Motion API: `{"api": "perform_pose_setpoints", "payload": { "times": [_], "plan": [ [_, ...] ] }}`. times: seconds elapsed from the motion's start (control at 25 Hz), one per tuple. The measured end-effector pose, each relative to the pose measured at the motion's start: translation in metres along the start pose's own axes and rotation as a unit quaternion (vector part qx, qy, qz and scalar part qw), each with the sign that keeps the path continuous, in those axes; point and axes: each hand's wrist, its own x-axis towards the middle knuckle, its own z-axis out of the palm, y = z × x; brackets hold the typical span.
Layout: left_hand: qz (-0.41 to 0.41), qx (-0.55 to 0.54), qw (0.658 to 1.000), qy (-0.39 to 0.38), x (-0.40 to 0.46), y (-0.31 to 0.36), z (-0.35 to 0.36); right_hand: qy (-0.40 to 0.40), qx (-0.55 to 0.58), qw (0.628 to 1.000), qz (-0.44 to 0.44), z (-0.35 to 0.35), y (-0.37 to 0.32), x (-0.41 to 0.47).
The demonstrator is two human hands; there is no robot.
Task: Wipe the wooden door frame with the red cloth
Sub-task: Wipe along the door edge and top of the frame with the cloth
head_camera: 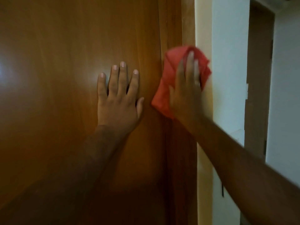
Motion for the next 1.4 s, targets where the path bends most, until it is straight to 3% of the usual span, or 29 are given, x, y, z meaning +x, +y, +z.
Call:
{"api": "perform_pose_setpoints", "payload": {
  "times": [0.08,0.24,0.32,0.4,0.52,0.64,0.96,1.12,1.28,1.4],
  "plan": [
    [0.011,0.014,1.000,0.021,0.030,-0.019,-0.006,0.035,0.020,0.999,0.007,-0.010,-0.001,0.093],
    [-0.006,0.076,0.996,0.046,0.136,-0.085,-0.029,-0.084,0.142,0.986,0.017,-0.041,0.006,0.235],
    [-0.012,0.100,0.994,0.050,0.172,-0.114,-0.038,-0.058,0.142,0.988,0.018,-0.055,-0.001,0.260],
    [0.001,0.101,0.994,0.047,0.186,-0.131,-0.043,0.005,0.095,0.995,0.002,-0.055,-0.010,0.251],
    [0.019,0.117,0.991,0.055,0.186,-0.142,-0.041,0.051,0.111,0.992,0.000,-0.029,-0.008,0.184],
    [0.016,0.131,0.989,0.072,0.208,-0.163,-0.051,0.030,0.085,0.995,-0.029,-0.017,0.007,0.137],
    [0.014,0.144,0.985,0.097,0.219,-0.190,-0.045,0.035,0.113,0.992,0.038,-0.050,-0.011,0.348],
    [0.016,0.126,0.987,0.102,0.219,-0.195,-0.045,0.089,0.095,0.988,0.087,-0.051,-0.026,0.386],
    [0.021,0.110,0.988,0.104,0.218,-0.192,-0.046,0.152,-0.024,0.987,0.037,-0.047,-0.034,0.344],
    [0.021,0.099,0.990,0.097,0.217,-0.190,-0.048,0.117,-0.058,0.991,0.021,-0.026,-0.031,0.262]
  ]
}}
